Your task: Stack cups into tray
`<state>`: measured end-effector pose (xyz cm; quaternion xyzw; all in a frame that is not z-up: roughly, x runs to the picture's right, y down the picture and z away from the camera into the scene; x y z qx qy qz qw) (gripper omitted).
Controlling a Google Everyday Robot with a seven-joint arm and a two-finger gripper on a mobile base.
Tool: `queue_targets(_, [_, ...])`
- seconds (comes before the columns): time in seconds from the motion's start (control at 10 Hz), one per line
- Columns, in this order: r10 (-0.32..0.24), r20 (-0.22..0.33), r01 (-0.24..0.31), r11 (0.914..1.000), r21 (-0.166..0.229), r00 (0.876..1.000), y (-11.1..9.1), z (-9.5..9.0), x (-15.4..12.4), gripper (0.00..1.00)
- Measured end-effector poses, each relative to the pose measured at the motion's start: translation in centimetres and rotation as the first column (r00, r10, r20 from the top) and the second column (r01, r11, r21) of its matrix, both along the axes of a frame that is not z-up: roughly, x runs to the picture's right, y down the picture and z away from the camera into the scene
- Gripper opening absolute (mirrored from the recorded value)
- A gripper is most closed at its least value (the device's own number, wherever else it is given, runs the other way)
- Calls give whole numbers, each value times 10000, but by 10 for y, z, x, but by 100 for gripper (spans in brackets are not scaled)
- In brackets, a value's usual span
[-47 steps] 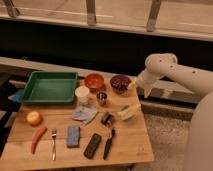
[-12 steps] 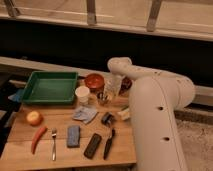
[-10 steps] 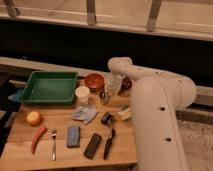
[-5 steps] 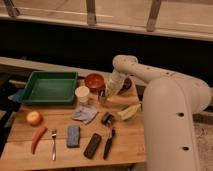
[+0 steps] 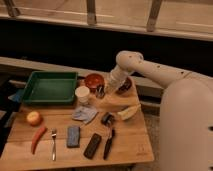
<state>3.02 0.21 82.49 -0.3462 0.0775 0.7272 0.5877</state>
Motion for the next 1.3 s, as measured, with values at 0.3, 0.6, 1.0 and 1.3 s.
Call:
queue_targets(0.3, [-415,525,350,9923,1185,9978,-24,-59,-16,11])
queue_targets(0.6, [-1400,1281,1090,9686,2234,9818,-29,-111,-60,11])
queue_targets(1.0, [-1782,1482,1362,9570,2562,9728,-34,-121,-81,11])
queue_targets(1.3, [-1969,1462,1569,9561,2475,9695,-33,-116,-83,11])
